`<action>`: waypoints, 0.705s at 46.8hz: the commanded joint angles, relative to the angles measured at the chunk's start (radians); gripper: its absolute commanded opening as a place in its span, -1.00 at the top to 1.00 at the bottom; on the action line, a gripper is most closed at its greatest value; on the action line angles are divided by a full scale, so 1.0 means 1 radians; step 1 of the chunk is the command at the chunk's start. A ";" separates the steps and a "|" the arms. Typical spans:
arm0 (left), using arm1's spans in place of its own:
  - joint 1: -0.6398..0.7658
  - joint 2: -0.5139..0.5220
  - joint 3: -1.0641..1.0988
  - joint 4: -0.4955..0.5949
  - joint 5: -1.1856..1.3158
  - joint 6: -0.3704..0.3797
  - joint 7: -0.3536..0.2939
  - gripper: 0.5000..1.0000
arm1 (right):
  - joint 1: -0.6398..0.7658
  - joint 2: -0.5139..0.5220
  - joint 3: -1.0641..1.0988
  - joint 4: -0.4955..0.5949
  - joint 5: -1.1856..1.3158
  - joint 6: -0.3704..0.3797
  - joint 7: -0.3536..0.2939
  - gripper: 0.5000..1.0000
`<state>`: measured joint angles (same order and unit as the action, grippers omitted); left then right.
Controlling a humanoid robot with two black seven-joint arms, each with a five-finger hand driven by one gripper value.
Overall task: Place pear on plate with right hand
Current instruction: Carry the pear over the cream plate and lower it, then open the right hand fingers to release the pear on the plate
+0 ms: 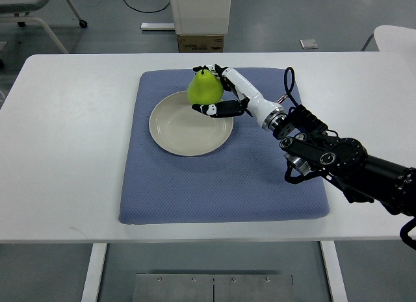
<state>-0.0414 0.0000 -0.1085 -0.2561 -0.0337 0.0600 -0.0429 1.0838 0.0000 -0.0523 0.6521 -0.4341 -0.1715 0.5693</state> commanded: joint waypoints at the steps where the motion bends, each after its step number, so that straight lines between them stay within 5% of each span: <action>1: 0.000 0.000 0.000 0.000 0.000 0.000 0.000 -1.00 | -0.001 0.000 0.000 0.020 0.001 0.016 -0.016 1.00; 31: 0.000 0.000 0.001 0.000 0.000 0.000 0.000 -1.00 | -0.054 0.000 -0.024 0.029 0.005 0.047 -0.071 1.00; 33: 0.000 0.000 0.000 0.000 0.000 0.000 0.000 -1.00 | -0.054 0.000 -0.023 0.027 0.006 0.043 -0.066 0.03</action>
<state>-0.0414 0.0000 -0.1082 -0.2564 -0.0329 0.0597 -0.0429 1.0280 0.0000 -0.0790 0.6816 -0.4302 -0.1238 0.4966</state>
